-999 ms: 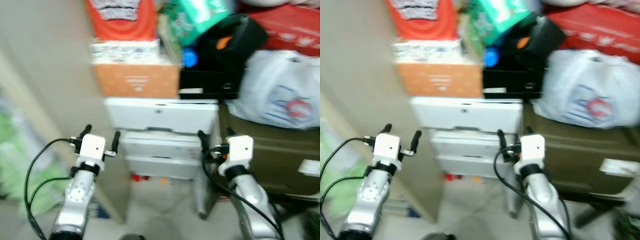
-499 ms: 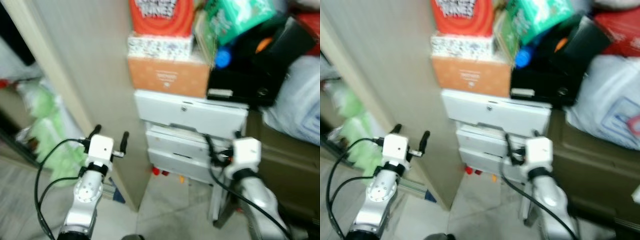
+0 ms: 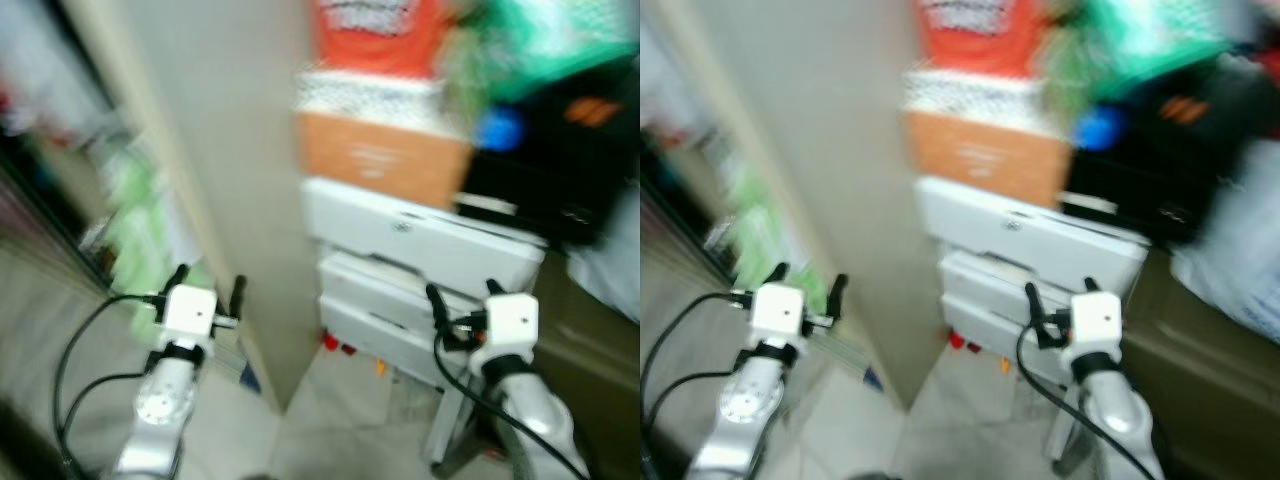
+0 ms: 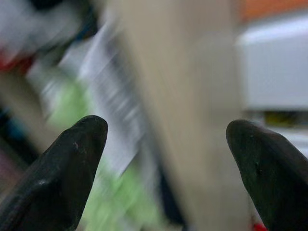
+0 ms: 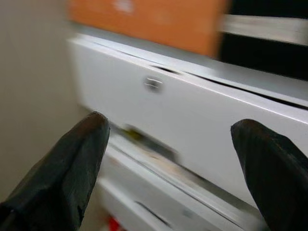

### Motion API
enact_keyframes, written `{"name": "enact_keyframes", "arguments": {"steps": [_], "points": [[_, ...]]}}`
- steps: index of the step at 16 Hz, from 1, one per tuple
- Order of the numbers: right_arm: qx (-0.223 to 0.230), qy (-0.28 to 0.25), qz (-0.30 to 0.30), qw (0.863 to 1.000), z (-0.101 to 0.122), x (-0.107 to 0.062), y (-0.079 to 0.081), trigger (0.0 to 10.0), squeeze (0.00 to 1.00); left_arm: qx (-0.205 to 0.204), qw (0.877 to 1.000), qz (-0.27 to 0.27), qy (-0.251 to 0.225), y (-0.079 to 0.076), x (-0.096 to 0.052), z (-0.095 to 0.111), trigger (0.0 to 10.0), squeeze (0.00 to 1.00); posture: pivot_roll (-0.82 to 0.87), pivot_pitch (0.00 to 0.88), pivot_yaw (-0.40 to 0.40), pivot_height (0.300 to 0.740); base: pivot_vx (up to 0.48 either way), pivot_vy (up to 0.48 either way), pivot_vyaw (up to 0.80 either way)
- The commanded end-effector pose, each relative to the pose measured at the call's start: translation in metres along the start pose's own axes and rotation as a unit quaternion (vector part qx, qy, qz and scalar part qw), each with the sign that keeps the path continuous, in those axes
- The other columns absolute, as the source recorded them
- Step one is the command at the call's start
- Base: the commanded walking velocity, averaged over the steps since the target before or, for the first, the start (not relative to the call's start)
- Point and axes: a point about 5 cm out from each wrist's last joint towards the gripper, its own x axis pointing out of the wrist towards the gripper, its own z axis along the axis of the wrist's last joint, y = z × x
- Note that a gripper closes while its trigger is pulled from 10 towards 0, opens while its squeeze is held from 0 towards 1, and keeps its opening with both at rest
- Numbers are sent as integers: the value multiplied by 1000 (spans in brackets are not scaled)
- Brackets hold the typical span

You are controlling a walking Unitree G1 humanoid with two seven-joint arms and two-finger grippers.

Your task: Clean up the room

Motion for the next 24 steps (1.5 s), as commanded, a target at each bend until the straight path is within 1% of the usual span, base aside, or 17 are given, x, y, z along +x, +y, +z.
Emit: {"name": "enact_keyframes", "arguments": {"steps": [1, 3, 7, 11, 13, 20, 24], "points": [[-4, -1, 11, 1000, 2, -5, 2, 10000, 0, -1, 1000, 12, -1, 5, 0, 2, 10000, 0, -99, 0, 39, 740, 0, 0, 800], [-7, 6, 13, 1000, -1, -10, 0, 10000, 0, -1, 1000, 14, 1, 5, -1, 2, 10000, 0, -97, 0, 36, 740, 0, 0, 800], [-7, 4, 12, 1000, 1, -6, -1, 10000, 0, -1, 1000, 17, 4, 5, -1, 2, 10000, 0, -95, 0, 37, 740, 0, 0, 800], [-8, 9, 15, 1000, -2, -8, -1, 10000, 0, -1, 1000, 27, 13, 9, -4, -1, 10000, 0, -91, 0, 34, 740, 0, 0, 800], [-8, 9, 16, 1000, -2, -8, -1, 10000, 0, -2, 1000, 26, 14, 8, -5, -1, 10000, 0, -91, 0, 35, 740, 0, 0, 800], [-12, 9, 23, 1000, -2, -6, 0, 10000, 0, -6, 1000, 22, 12, 4, -2, 1, 10000, 0, -94, 0, 36, 740, 0, 0, 780], [-15, 6, 21, 1000, -1, -4, -3, 10000, 0, -6, 1000, 18, 9, 3, 1, 2, 10000, 0, -103, 0, 41, 740, 0, 0, 800]]}}
